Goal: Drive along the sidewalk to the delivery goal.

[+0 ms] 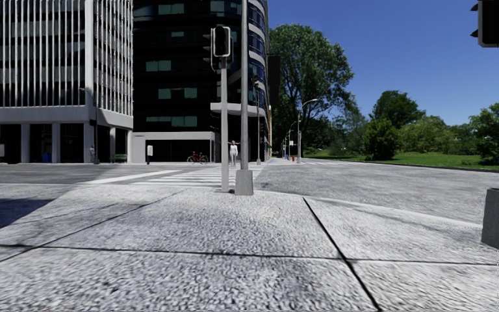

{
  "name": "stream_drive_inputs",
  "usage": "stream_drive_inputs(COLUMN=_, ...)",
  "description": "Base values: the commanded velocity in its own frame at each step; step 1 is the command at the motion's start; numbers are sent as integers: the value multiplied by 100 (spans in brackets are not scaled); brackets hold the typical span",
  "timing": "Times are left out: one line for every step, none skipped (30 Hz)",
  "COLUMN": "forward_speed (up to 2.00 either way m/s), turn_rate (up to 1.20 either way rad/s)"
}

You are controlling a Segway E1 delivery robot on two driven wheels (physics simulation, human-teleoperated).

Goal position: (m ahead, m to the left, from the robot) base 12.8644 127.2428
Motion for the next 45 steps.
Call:
stream_drive_inputs(forward_speed=128, turn_rate=0)
stream_drive_inputs(forward_speed=128, turn_rate=0)
stream_drive_inputs(forward_speed=128, turn_rate=0)
stream_drive_inputs(forward_speed=128, turn_rate=0)
stream_drive_inputs(forward_speed=128, turn_rate=0)
stream_drive_inputs(forward_speed=128, turn_rate=0)
stream_drive_inputs(forward_speed=128, turn_rate=0)
stream_drive_inputs(forward_speed=128, turn_rate=0)
stream_drive_inputs(forward_speed=128, turn_rate=3)
stream_drive_inputs(forward_speed=128, turn_rate=5)
stream_drive_inputs(forward_speed=128, turn_rate=7)
stream_drive_inputs(forward_speed=128, turn_rate=12)
stream_drive_inputs(forward_speed=128, turn_rate=15)
stream_drive_inputs(forward_speed=128, turn_rate=16)
stream_drive_inputs(forward_speed=128, turn_rate=16)
stream_drive_inputs(forward_speed=128, turn_rate=17)
stream_drive_inputs(forward_speed=128, turn_rate=17)
stream_drive_inputs(forward_speed=128, turn_rate=17)
stream_drive_inputs(forward_speed=128, turn_rate=17)
stream_drive_inputs(forward_speed=128, turn_rate=17)
stream_drive_inputs(forward_speed=128, turn_rate=17)
stream_drive_inputs(forward_speed=128, turn_rate=17)
stream_drive_inputs(forward_speed=128, turn_rate=17)
stream_drive_inputs(forward_speed=128, turn_rate=17)
stream_drive_inputs(forward_speed=128, turn_rate=17)
stream_drive_inputs(forward_speed=128, turn_rate=17)
stream_drive_inputs(forward_speed=128, turn_rate=17)
stream_drive_inputs(forward_speed=128, turn_rate=17)
stream_drive_inputs(forward_speed=128, turn_rate=17)
stream_drive_inputs(forward_speed=128, turn_rate=17)
stream_drive_inputs(forward_speed=128, turn_rate=17)
stream_drive_inputs(forward_speed=128, turn_rate=17)
stream_drive_inputs(forward_speed=128, turn_rate=17)
stream_drive_inputs(forward_speed=128, turn_rate=17)
stream_drive_inputs(forward_speed=128, turn_rate=17)
stream_drive_inputs(forward_speed=128, turn_rate=17)
stream_drive_inputs(forward_speed=128, turn_rate=17)
stream_drive_inputs(forward_speed=128, turn_rate=17)
stream_drive_inputs(forward_speed=128, turn_rate=17)
stream_drive_inputs(forward_speed=128, turn_rate=17)
stream_drive_inputs(forward_speed=128, turn_rate=17)
stream_drive_inputs(forward_speed=128, turn_rate=17)
stream_drive_inputs(forward_speed=128, turn_rate=18)
stream_drive_inputs(forward_speed=128, turn_rate=20)
stream_drive_inputs(forward_speed=128, turn_rate=24)
